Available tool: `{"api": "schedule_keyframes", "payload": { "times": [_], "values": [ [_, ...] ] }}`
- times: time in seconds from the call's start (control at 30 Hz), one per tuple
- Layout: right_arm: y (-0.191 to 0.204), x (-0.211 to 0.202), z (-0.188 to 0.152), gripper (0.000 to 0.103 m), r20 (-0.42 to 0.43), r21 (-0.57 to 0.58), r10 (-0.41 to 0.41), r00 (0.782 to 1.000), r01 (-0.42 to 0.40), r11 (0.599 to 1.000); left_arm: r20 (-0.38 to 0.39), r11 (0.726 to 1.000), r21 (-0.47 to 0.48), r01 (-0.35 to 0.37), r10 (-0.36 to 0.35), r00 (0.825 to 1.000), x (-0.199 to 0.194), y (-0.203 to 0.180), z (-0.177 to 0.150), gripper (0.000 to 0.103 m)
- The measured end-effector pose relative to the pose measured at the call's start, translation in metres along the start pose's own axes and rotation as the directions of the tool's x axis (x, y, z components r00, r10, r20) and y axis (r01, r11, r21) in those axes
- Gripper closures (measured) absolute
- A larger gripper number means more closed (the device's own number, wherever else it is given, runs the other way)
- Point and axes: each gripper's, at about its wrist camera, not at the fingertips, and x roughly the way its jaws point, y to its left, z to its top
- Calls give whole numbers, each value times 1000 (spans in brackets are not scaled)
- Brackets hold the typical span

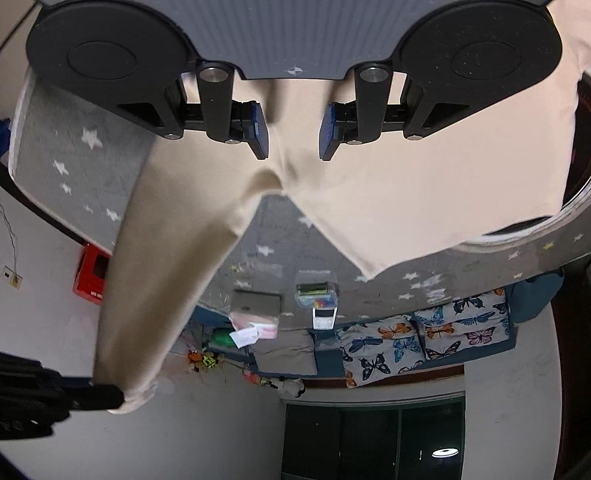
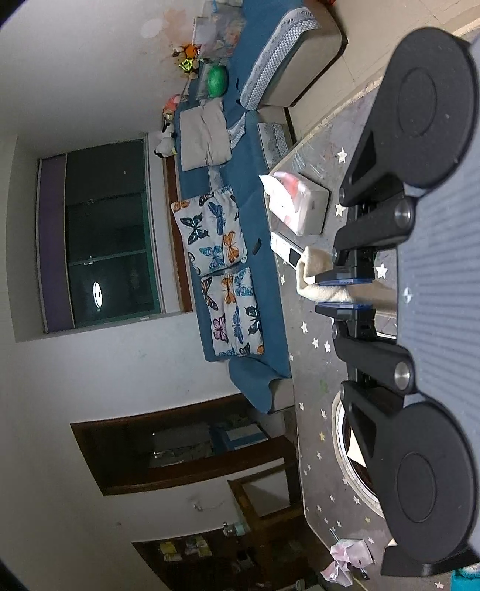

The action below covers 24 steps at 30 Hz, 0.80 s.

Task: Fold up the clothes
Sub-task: 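Lift the sleeve with the right gripper and carry it across the body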

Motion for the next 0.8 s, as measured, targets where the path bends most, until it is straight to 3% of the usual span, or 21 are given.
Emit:
{"api": "schedule_keyframes", "payload": {
  "times": [0.37,0.8],
  "values": [
    [-18,-7,-10,95,3,41,-30,1000,30,999,-25,1000,-14,-10,10,1000,36,-2,13,73],
    [-38,-5,-28,95,-26,97,-41,999,43,994,-70,998,-52,-18,15,997,51,-2,20,71]
  ]
}}
